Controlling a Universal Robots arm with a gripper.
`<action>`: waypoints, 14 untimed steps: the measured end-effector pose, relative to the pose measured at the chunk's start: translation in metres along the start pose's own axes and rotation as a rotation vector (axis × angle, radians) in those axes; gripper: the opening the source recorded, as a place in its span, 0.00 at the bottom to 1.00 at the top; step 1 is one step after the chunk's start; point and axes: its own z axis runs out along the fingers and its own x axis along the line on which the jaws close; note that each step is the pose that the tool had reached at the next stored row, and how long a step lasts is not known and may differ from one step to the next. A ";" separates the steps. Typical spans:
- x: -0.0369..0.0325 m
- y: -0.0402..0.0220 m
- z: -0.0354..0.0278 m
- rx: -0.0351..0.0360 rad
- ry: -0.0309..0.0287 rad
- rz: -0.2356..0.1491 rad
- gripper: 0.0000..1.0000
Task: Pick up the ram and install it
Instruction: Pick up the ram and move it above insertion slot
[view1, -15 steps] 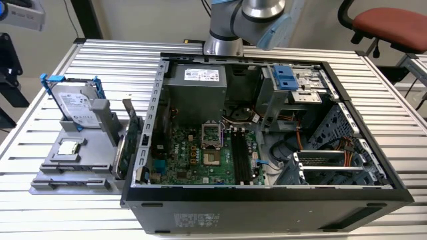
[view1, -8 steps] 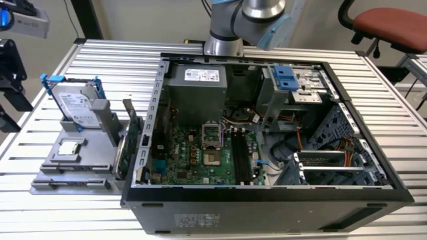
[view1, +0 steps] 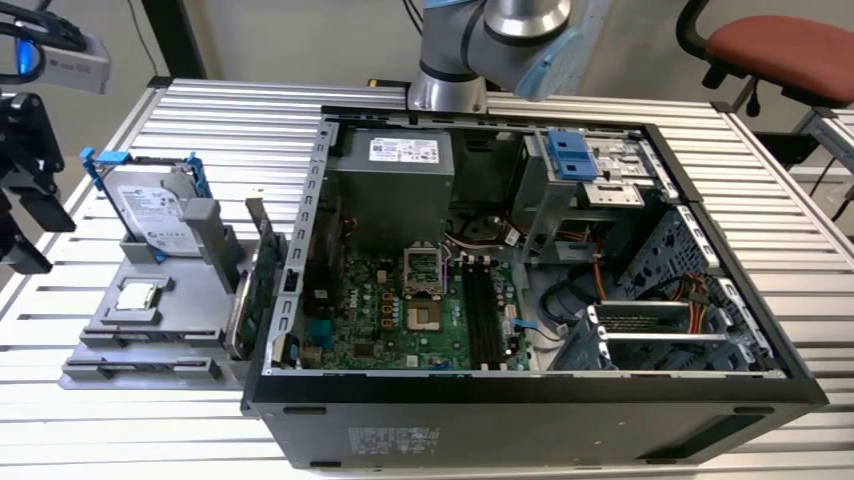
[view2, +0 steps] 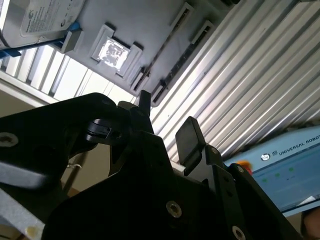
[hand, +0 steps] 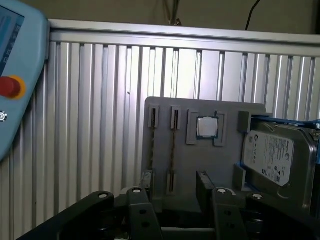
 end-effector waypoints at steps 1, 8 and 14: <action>0.0000 -0.0015 0.0013 0.0002 -0.0002 0.000 1.00; 0.0002 -0.0022 0.0121 0.0002 -0.0002 0.000 1.00; 0.0003 -0.0023 0.0216 0.0002 -0.0002 0.001 1.00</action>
